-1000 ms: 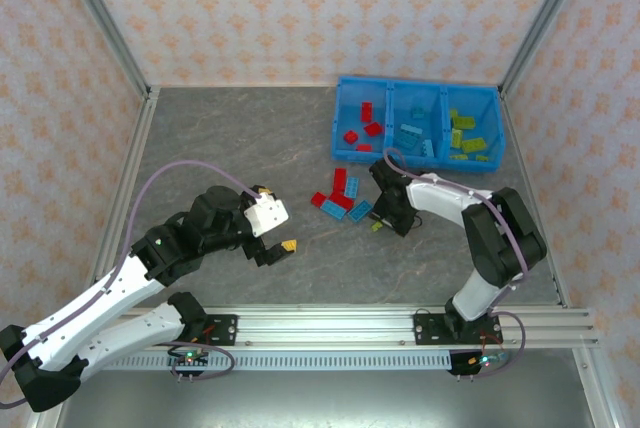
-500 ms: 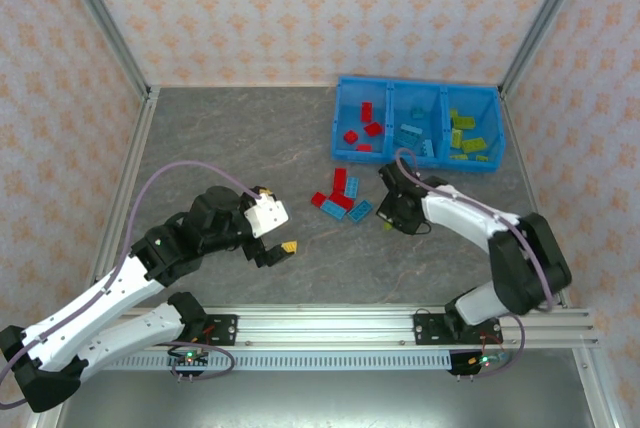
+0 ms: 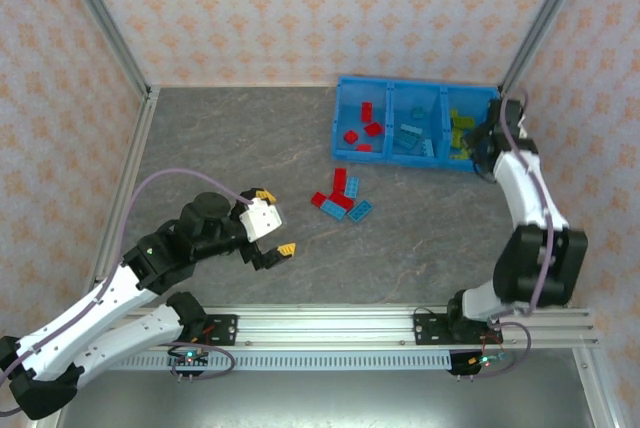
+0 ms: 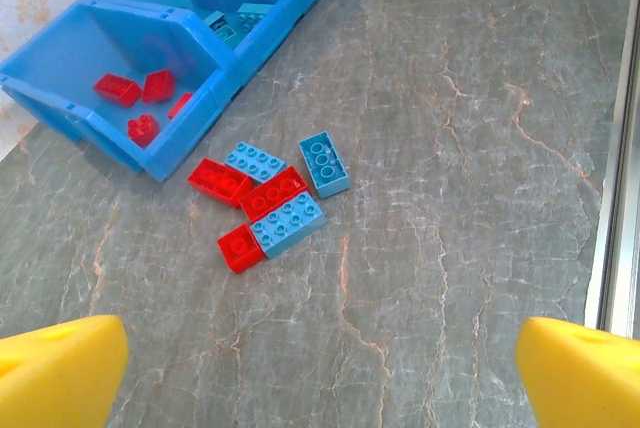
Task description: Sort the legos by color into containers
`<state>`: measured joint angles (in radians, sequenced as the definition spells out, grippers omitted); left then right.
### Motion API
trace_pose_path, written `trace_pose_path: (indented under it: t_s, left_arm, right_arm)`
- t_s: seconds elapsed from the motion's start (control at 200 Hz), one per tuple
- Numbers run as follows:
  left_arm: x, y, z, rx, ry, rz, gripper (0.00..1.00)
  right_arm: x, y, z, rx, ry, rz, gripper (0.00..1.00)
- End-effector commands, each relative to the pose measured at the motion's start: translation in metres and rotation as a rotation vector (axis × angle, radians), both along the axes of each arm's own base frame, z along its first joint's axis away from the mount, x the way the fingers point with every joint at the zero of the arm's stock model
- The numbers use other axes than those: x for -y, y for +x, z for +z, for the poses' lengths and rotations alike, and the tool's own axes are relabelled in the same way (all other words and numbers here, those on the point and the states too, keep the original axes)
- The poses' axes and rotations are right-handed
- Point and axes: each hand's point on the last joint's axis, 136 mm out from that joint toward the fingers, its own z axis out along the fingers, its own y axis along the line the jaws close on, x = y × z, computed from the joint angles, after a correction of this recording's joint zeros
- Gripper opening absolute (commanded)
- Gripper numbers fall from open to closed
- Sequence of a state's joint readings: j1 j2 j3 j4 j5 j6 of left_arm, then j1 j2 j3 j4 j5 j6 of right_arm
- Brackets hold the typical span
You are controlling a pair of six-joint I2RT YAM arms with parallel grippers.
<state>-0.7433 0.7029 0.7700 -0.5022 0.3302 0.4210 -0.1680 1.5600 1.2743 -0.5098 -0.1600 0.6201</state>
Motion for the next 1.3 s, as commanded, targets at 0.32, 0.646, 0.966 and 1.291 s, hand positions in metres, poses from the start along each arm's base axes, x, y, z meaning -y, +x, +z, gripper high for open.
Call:
trace_pose_path:
  t_s: [0.32,0.646,0.966,1.291]
  left_arm:
    - [-0.012,0.017,0.008,0.051,0.004,0.108,1.0]
    - [-0.013,0.039,0.02,-0.056,-0.064,0.273,1.0]
    - [-0.001,0.066,-0.009,-0.311,-0.187,0.507,1.0]
    - [0.013,0.075,-0.037,-0.434,-0.214,0.581,1.0]
  right_arm:
    - [0.023,0.053,-0.017,-0.117,-0.069,0.034,0.59]
    - [-0.064,-0.073,0.012,-0.002,0.033,0.277,0.62]
    - [-0.216,-0.159,-0.03,-0.241,0.066,0.78,0.65]
    - [-0.262,-0.113,-0.106,-0.399,0.084,0.638,0.75]
